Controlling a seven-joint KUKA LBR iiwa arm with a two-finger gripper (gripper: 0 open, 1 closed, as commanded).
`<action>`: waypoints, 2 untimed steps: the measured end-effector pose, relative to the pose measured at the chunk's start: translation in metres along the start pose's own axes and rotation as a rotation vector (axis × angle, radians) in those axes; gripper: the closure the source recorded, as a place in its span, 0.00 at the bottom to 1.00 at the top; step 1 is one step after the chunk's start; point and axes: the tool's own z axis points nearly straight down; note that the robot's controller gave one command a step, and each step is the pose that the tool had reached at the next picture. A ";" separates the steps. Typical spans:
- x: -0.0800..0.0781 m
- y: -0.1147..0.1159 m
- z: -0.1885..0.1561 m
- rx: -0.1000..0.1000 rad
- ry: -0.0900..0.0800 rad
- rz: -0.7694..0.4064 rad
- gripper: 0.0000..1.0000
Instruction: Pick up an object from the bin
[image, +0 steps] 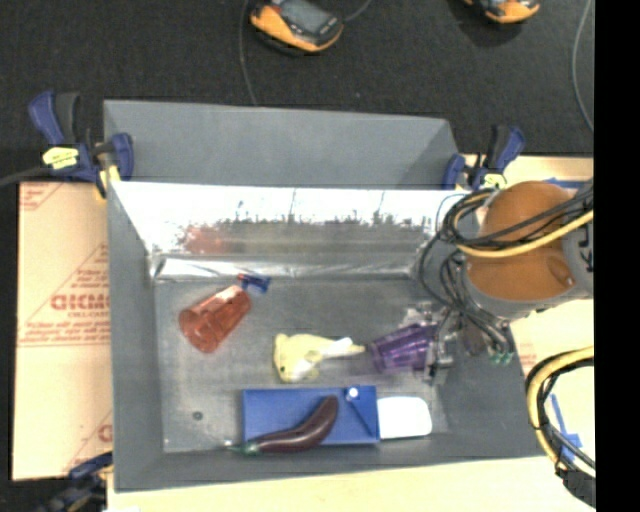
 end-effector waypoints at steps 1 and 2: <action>0.001 0.000 -0.039 -0.001 0.005 0.001 1.00; -0.001 -0.001 -0.084 0.000 0.001 0.002 1.00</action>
Offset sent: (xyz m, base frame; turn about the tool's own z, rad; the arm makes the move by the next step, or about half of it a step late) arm -0.0012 0.0000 0.0372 0.0005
